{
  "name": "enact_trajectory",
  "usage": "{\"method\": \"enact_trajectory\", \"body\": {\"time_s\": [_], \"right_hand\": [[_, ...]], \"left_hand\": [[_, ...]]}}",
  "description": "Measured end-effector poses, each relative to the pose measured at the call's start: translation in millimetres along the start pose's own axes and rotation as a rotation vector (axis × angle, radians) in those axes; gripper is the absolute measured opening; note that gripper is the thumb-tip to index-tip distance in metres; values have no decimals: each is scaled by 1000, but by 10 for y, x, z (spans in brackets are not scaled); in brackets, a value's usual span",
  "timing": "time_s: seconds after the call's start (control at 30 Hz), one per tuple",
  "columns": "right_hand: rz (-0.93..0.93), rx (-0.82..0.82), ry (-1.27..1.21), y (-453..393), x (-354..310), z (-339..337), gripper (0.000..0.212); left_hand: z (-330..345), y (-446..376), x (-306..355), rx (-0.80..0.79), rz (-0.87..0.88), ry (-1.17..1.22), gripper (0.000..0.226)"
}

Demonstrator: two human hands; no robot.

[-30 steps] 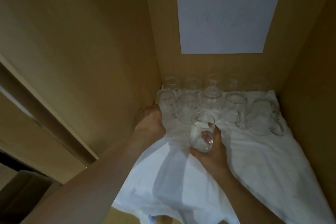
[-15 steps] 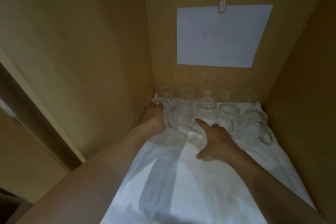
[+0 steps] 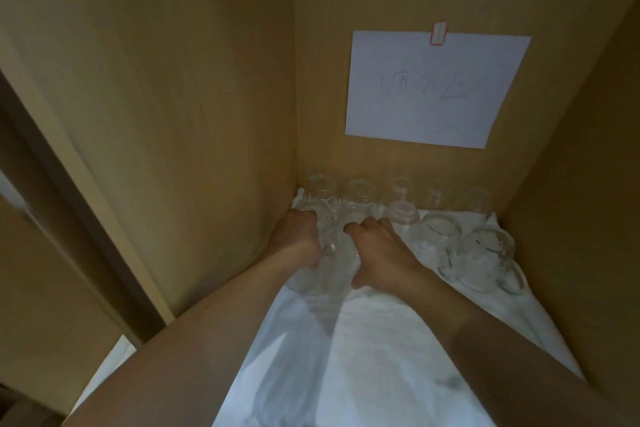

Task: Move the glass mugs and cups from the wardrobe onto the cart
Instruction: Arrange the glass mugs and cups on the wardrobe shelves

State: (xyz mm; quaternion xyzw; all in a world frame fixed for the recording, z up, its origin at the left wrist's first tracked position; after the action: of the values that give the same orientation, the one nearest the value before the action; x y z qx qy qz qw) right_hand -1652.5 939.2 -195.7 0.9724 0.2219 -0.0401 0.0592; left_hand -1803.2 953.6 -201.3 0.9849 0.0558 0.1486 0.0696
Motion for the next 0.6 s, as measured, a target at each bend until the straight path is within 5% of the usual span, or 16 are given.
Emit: {"method": "enact_trajectory", "body": {"time_s": [0.17, 0.43, 0.6], "right_hand": [[-66, 38, 70, -156, -210, 75, 75], [-91, 27, 63, -244, -222, 134, 77], [-96, 21, 56, -206, -262, 126, 83]], "left_hand": [[16, -26, -36, 5, 26, 7, 75], [61, -27, -92, 27, 56, 31, 65], [66, 93, -138, 52, 92, 51, 83]]}}
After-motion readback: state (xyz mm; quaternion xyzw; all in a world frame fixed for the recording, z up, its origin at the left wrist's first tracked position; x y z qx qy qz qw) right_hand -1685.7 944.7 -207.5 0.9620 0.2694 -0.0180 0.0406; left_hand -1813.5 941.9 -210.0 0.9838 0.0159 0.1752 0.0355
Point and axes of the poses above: each hand's wrist, its own y-axis away from the middle knuckle, its own z-axis out of the palm, x = y × z, the point moved 5 cm from there along -y, towards the middle knuckle, and after that the axes turned 1 degree about -x, right-handed, at the moved point
